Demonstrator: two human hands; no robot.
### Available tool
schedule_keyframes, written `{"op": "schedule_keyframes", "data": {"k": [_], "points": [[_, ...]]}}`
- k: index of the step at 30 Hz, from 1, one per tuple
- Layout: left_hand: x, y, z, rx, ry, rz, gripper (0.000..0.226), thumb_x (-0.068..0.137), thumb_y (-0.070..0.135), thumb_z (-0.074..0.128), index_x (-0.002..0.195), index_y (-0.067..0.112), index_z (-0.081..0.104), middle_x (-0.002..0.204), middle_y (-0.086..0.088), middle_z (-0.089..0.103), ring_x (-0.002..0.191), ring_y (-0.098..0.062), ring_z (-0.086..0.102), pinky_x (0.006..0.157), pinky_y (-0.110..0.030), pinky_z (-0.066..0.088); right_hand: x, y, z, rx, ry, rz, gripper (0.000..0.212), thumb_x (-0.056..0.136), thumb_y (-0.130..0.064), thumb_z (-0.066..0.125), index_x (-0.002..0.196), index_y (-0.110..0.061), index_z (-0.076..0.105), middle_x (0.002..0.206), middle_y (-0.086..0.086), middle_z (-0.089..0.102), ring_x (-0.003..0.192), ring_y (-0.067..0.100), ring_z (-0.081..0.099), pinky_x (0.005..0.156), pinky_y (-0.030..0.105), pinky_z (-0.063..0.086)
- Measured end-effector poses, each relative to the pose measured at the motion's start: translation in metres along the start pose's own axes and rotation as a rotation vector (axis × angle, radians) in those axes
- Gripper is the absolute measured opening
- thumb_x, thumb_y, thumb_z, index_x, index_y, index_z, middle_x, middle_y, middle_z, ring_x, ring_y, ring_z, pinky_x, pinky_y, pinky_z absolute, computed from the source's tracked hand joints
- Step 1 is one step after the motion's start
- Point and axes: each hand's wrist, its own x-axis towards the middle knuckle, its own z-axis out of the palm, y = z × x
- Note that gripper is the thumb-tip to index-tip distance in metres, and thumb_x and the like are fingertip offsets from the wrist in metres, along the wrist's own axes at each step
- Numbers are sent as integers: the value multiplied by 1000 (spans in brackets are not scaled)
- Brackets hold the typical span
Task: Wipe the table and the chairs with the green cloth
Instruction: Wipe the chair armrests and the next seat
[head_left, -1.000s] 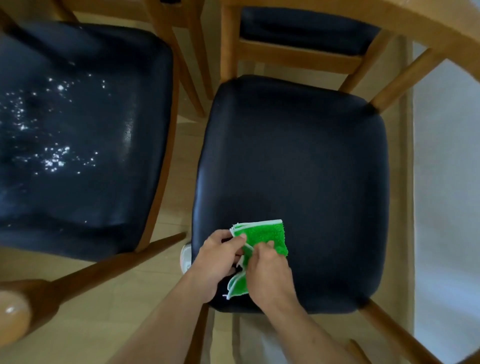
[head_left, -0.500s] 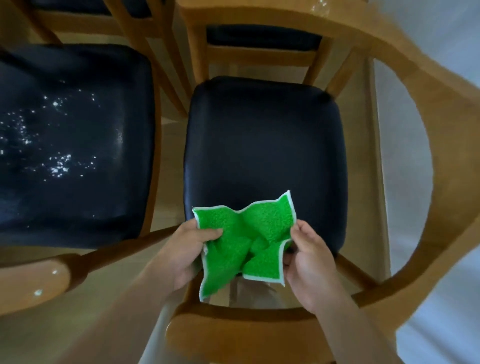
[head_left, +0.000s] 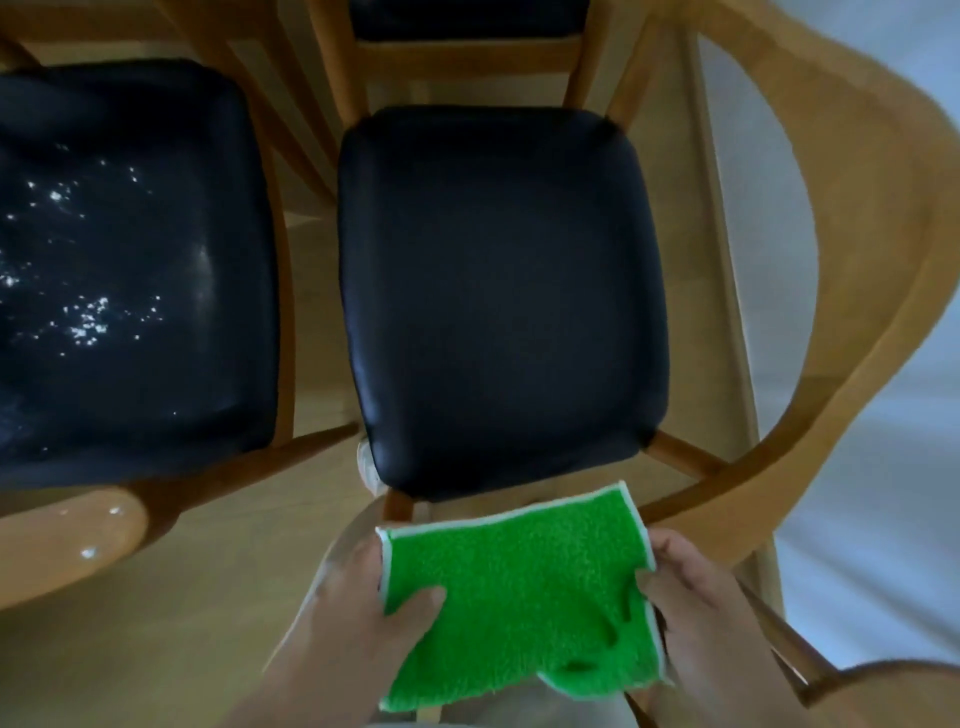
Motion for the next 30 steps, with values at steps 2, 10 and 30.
{"op": "schedule_keyframes", "data": {"k": [2,10,30], "points": [[-7,7,6,226,109,46,39,81,29,72,110,40,49,86,15,57,74,-1,55,60,-13,39,3,6,-5,-237,66,-154,43,93,-4,47,90,-43,65,81,-7,72,74,14,68,74,48,55],[-16,17,48,601,377,593,50,83,18,48,129,6,59,127,-13,59,119,-31,52,96,-49,42,-2,1,19,-643,323,-868,32,89,-12,51,117,-5,62,109,7,63,100,16,53,87,18,37],[16,95,184,737,203,522,44,88,40,34,119,19,57,112,2,62,101,-21,59,85,-40,44,76,23,-77,-1166,199,-1170,64,96,-49,23,119,-6,64,108,12,68,105,31,62,105,47,32]]}}
